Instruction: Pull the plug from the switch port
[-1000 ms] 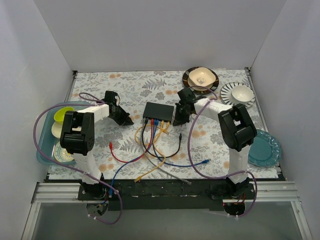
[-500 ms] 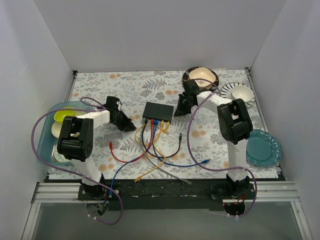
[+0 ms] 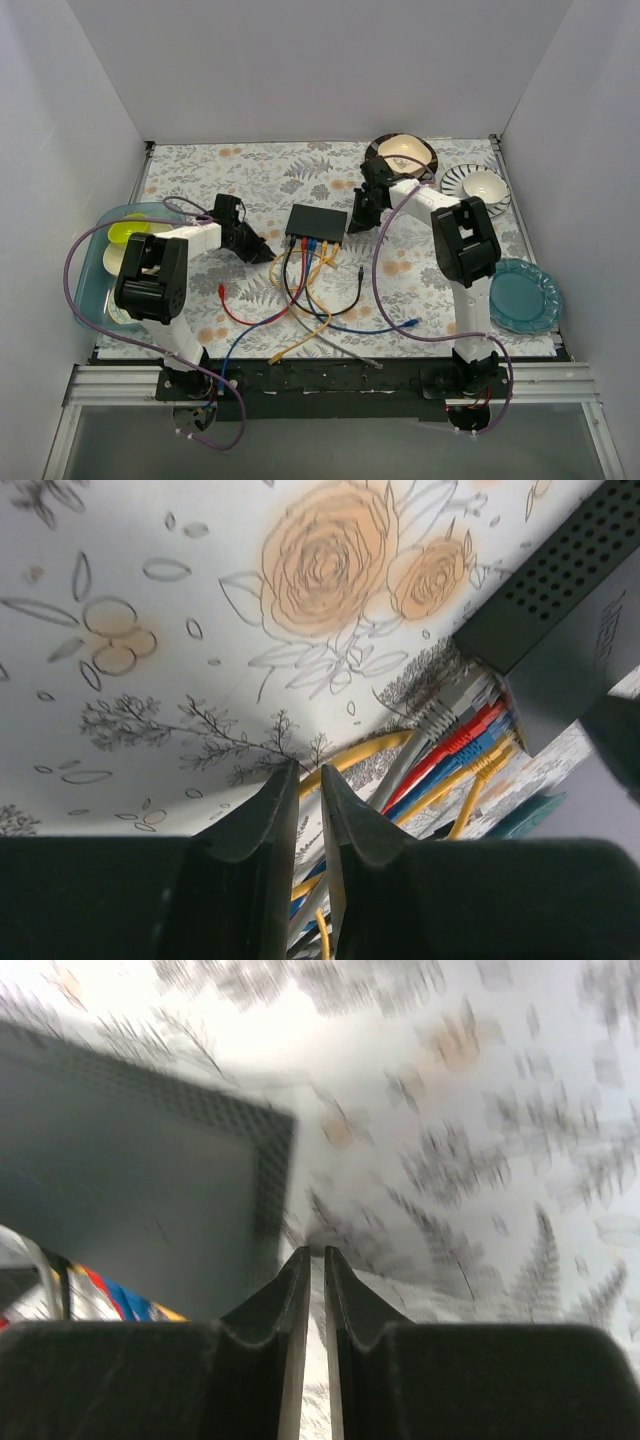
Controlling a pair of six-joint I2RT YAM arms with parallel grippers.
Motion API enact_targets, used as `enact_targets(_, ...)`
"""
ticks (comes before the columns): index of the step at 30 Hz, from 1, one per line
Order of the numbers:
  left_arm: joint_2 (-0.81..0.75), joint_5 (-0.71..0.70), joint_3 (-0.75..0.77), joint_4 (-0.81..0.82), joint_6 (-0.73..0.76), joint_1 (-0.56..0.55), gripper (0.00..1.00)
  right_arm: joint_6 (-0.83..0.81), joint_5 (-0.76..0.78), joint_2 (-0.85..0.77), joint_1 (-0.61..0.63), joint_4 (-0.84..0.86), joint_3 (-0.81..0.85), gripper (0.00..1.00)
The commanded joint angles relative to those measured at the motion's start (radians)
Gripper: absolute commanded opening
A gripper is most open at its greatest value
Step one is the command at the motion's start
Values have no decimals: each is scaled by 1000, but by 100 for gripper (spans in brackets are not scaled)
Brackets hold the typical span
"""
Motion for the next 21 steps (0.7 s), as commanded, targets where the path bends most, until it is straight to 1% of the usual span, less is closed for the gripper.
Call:
enact_targets(1, -74, -10, -78, -1, -21, -30, 17, -4, -29, 120, 0, -53, 209, 20)
enact_targets(3, -126, 4, -101, -13, -27, -30, 17, 8, -37, 184, -3, -62, 275, 20)
enact_targets(4, -145, 9, -121, -22, -30, -33, 17, 22, -49, 206, -6, -65, 348, 20)
enact_targets(6, -196, 3, -136, -48, -30, -33, 17, 39, -69, 261, -12, -65, 407, 21)
enact_targets(9, -243, -14, -156, -74, -24, -35, 18, 76, -123, 281, -21, -14, 429, 22)
enact_targets(11, -280, -36, -156, -80, -11, -35, 19, 88, -91, 262, -24, -11, 406, 23)
enact_targets(12, -289, -46, -155, -86, -6, -35, 19, 85, -68, 210, -24, -2, 386, 23)
enact_targets(13, -310, -56, -152, -89, -3, -35, 19, 79, -9, 171, -23, 25, 355, 22)
enact_targets(14, -321, -87, -144, -93, -4, -35, 20, 70, 30, 127, -20, 41, 296, 23)
enact_targets(15, -333, -109, -136, -102, -4, -35, 20, 44, 76, 31, -12, 53, 262, 23)
enact_targets(16, -362, -147, -127, -112, 2, -35, 21, 30, 155, -19, -3, 58, 236, 24)
enact_targets(17, -372, -252, -71, -140, 11, -33, 22, 13, 208, -66, 5, 50, 216, 25)
enact_targets(18, -376, -340, -34, -219, 34, -33, 24, -22, 248, -158, 28, 40, 177, 26)
enact_targets(19, -381, -417, -3, -253, 37, -36, 26, -41, 323, -201, 43, 23, 157, 32)
enact_targets(20, -369, -480, 35, -290, 39, -35, 29, -65, 348, -243, 58, 9, 130, 37)
enact_targets(21, -358, -597, 93, -339, 49, -35, 40, -90, 368, -321, 90, 4, 76, 42)
